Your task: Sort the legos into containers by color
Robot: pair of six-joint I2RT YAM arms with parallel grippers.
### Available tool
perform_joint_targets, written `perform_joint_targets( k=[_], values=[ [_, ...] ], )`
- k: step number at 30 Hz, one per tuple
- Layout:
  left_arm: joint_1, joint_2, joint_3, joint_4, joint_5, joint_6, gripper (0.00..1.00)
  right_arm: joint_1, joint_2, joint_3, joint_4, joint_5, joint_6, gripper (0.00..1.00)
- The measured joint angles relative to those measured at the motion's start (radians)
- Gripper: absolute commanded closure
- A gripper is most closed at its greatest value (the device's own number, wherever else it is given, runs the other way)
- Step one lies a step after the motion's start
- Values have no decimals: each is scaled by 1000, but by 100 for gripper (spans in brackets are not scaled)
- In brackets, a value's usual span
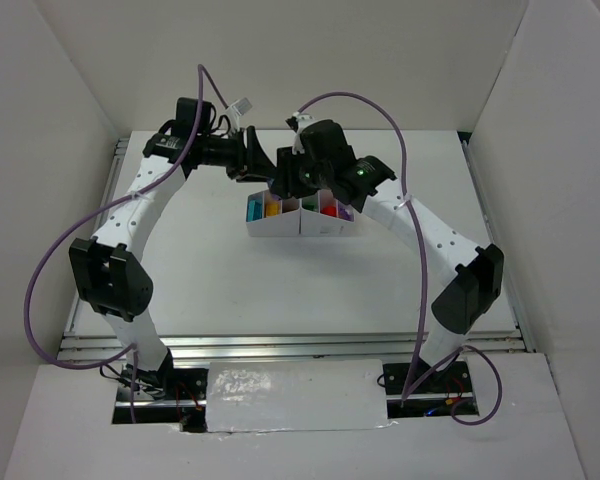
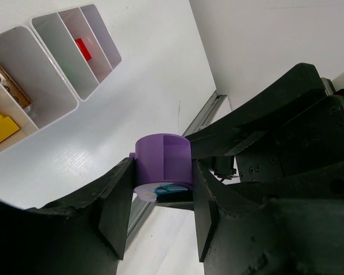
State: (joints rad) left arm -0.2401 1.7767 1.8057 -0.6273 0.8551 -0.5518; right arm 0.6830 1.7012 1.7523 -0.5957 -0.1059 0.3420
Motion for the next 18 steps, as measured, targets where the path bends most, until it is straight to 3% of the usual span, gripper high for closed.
perform_joint_targets(
  k=[2, 3, 4, 5, 11, 18],
  values=[
    [1, 0, 0, 0, 0, -2, 100, 0, 0, 0, 2, 0, 1, 100],
    [4, 0, 0, 0, 0, -2, 86, 0, 0, 0, 3, 0, 1, 100],
    [5, 0, 0, 0, -1, -3, 63, 0, 0, -1, 5, -2, 0, 100],
    [8, 0, 0, 0, -3, -3, 1, 0, 0, -4, 12, -4, 1, 100],
    [38, 0, 39, -39, -69, -3, 1, -4, -27, -66, 25, -18, 11, 100],
    [172, 0, 81, -141, -305, -4, 0, -115, -38, -110, -29, -15, 52, 100]
  ],
)
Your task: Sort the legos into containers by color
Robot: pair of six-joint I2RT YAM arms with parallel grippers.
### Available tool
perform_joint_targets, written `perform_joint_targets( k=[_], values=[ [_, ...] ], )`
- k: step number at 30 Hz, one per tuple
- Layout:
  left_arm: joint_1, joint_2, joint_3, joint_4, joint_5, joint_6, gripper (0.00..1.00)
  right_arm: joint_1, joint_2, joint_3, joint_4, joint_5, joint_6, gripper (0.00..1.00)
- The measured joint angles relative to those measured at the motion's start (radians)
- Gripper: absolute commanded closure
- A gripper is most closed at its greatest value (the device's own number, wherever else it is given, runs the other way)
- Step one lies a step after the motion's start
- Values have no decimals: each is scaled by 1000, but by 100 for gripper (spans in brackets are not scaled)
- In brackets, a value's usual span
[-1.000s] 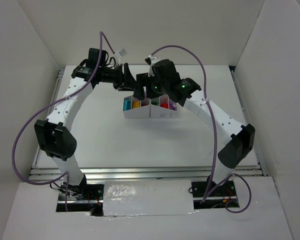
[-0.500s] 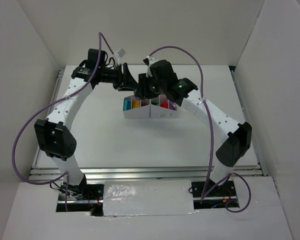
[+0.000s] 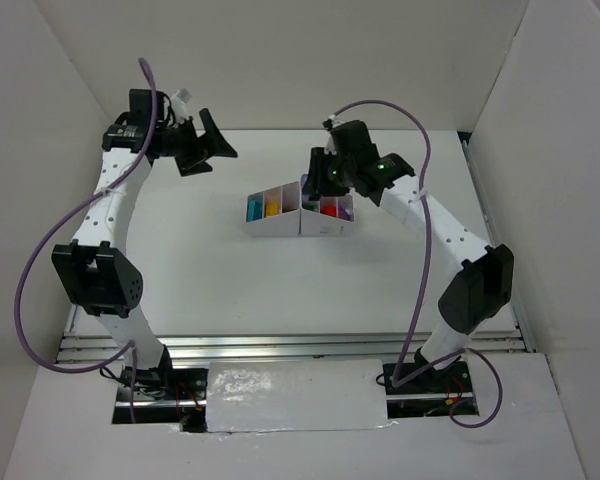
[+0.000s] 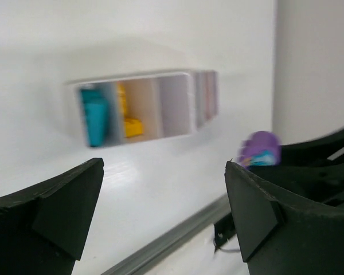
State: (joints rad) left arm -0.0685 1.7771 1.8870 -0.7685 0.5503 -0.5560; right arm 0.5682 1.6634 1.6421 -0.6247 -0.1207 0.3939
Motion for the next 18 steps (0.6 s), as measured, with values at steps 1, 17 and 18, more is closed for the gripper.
perform_joint_targets(
  k=[1, 17, 18],
  values=[
    [23, 0, 0, -16, -32, 1, 1, -29, 3, 5, -24, 16, 4, 100],
    [66, -15, -29, -86, -189, 26, 0, -152, 295, 127, -303, 266, 6, 100],
    [66, -15, -31, -85, -187, 29, 0, -153, 297, 127, -304, 271, 5, 100]
  ],
)
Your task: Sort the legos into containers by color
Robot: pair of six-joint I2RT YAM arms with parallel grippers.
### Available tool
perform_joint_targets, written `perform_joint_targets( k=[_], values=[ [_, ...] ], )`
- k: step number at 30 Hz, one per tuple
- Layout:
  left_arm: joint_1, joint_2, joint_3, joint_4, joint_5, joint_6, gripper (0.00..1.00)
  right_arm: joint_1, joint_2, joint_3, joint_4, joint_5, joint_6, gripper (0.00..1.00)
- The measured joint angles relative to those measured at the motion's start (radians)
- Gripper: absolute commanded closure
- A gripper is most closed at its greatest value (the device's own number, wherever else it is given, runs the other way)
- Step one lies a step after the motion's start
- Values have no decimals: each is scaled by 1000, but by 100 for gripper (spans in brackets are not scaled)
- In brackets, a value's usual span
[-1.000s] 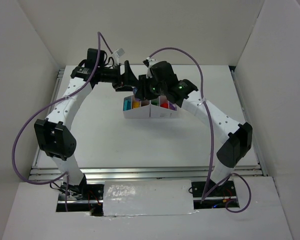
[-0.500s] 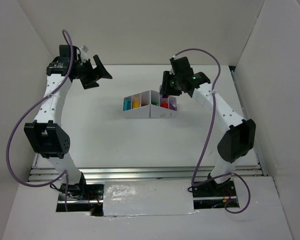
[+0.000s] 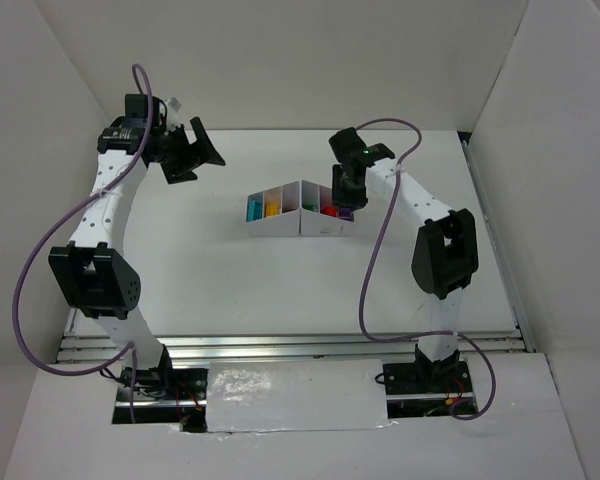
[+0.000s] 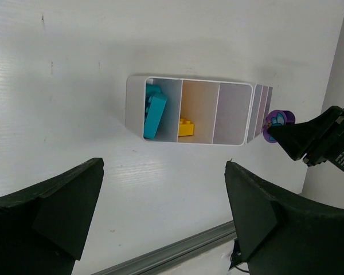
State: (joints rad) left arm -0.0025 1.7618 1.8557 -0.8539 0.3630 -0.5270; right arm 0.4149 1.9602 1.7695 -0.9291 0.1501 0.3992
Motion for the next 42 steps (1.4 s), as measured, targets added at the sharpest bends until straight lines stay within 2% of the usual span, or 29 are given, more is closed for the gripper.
perform_joint_targets(
  k=[8, 21, 23, 25, 27, 38, 42],
  values=[
    [0, 0, -13, 0, 10, 5, 1, -21, 2, 0, 4, 11, -22, 99],
    [-5, 0, -13, 0, 27, 13, 1, -60, 47, 0, 42, -23, -42, 90],
    [-7, 0, -13, 0, 27, 24, 0, -60, 47, 0, 50, -32, -42, 83],
    [-8, 0, -13, 0, 27, 27, 1, -60, 47, 0, 57, -36, -42, 69],
    [-10, 0, -13, 0, 28, 28, 0, -60, 49, 0, 59, -38, -41, 62],
    [-13, 4, -13, 0, 37, 31, 0, -60, 80, 10, 68, -36, -37, 38],
    [-14, 4, -13, 0, 41, 31, 1, -64, 80, 10, 69, -33, -37, 37]
  ],
)
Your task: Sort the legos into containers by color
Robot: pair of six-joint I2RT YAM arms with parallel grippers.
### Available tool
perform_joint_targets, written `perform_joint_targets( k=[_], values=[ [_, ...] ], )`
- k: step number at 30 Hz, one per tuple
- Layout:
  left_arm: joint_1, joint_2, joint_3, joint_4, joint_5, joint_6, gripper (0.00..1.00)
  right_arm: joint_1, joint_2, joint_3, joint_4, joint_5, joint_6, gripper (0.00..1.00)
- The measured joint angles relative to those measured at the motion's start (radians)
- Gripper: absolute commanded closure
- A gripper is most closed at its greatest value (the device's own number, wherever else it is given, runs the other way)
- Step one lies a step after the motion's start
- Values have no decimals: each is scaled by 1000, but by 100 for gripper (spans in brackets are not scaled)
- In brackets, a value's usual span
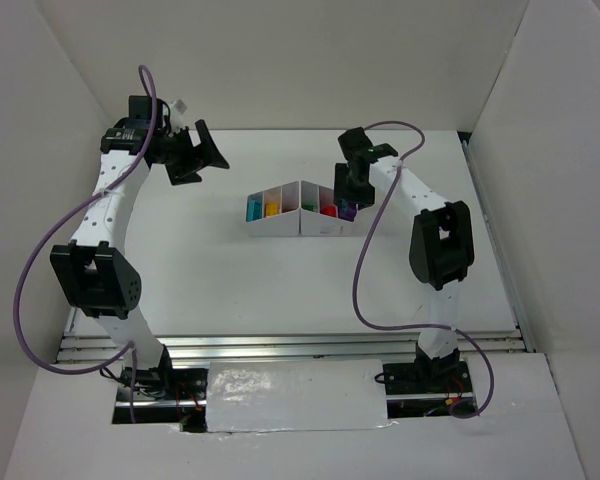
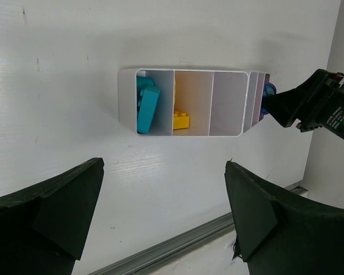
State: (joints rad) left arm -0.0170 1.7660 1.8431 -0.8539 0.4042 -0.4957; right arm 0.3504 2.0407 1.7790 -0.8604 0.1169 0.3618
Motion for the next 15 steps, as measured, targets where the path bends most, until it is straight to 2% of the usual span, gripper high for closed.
perform_joint_targets(
  k=[5, 7, 15],
  values=[
    [-4, 4, 0, 0, 4, 0, 0, 0, 0, 0, 2, -3, 1, 40],
    [-6, 11, 0, 0, 5, 0, 0, 0, 0, 0, 3, -4, 0, 47],
    [-11, 24, 0, -3, 10, 1, 0, -2, -2, -2, 5, -4, 5, 46]
  ],
)
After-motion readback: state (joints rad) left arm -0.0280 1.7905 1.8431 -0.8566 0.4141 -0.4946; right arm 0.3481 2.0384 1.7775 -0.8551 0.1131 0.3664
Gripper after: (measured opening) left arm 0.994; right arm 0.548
